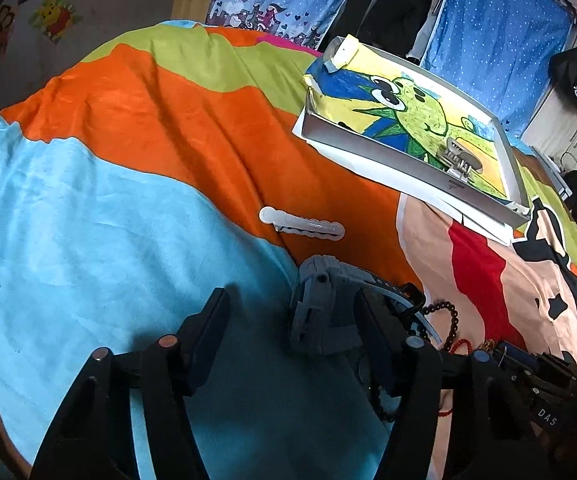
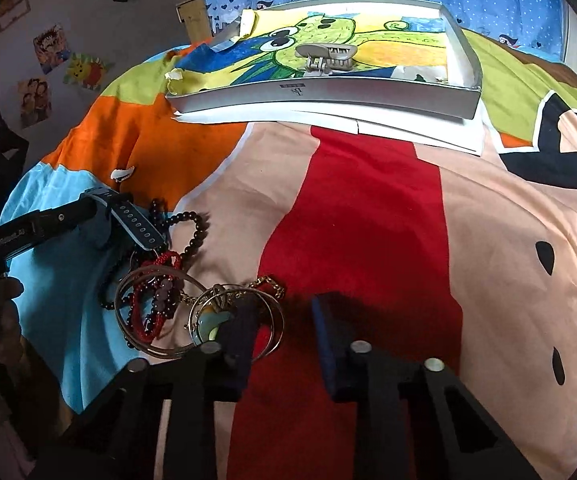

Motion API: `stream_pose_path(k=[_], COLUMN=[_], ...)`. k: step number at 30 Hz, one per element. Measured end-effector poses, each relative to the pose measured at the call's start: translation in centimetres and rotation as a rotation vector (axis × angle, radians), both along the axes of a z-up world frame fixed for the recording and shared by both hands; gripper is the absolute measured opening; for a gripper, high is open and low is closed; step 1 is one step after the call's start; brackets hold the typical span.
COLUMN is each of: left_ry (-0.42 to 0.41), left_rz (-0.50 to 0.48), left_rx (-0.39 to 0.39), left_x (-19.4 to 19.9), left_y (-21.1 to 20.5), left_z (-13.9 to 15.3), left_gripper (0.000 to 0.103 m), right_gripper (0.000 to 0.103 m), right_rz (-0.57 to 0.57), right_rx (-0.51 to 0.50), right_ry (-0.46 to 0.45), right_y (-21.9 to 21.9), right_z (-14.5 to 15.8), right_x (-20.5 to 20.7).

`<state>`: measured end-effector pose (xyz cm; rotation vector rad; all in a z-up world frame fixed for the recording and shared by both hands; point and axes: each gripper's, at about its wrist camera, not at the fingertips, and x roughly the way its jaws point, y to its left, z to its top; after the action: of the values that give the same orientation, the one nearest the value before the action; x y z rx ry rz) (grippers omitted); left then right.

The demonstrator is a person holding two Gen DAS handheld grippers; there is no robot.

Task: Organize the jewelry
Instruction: 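Grasp the light blue watch with the left tool while the right tool grasps a metal hoop bangle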

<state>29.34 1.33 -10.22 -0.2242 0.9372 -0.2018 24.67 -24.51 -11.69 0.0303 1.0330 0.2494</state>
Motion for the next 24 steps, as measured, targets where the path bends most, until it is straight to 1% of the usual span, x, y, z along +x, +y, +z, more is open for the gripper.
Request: stream_pose_path(k=[1,4,9,10,12,14,18,21,24], left_ry=[-0.001,0.0,0.029,0.037,0.048,0.062,0.04,0.037,0.009], left_rz=[0.0,-0.002,-0.015,-0.012,-0.016,-0.023,-0.015,0.013,0.034], left_rx=[-0.007,-0.025,-0.026,-0.026,-0.03,-0.02,0.019,-0.003,-0.021], left_x=[0.2,0.7,0.9,0.9,0.9,0.9,0.2,-0.3,-1.1], left_y=[0.0,-0.1,-0.4,-0.3,-0.4,-0.7,-1.2,-0.9,-0.6], left_z=[-0.1,-0.4,-0.9,-0.9,-1.0,-1.3,-1.1,-0.7,0.2], left_gripper=[0.055,0.05,0.032,0.03,0.021,0.016,0.015,0.015,0.015], right_gripper=[0.014,0.009,0.007,0.006,0.006,0.005,0.005,0.005,0.005], right_rz=[0.0,0.001,0.003,0.002,0.004,0.002,0.002,-0.004,-0.016], right_rx=[0.001,-0.002,0.004,0.003,0.007,0.01,0.011,0.016,0.023], right_ry=[-0.001,-0.01,-0.021,-0.025,-0.037,-0.048,-0.079,-0.113,-0.156], right_y=[0.0,0.1,0.2,0.2,0.2,0.2,0.2,0.0,-0.2], right_z=[0.0,0.1,0.2,0.3,0.4,0.6,1.2,1.9,2.9], right_x=[0.0,-0.1,-0.2,-0.2,-0.2,-0.4,-0.5,-0.8,-1.2])
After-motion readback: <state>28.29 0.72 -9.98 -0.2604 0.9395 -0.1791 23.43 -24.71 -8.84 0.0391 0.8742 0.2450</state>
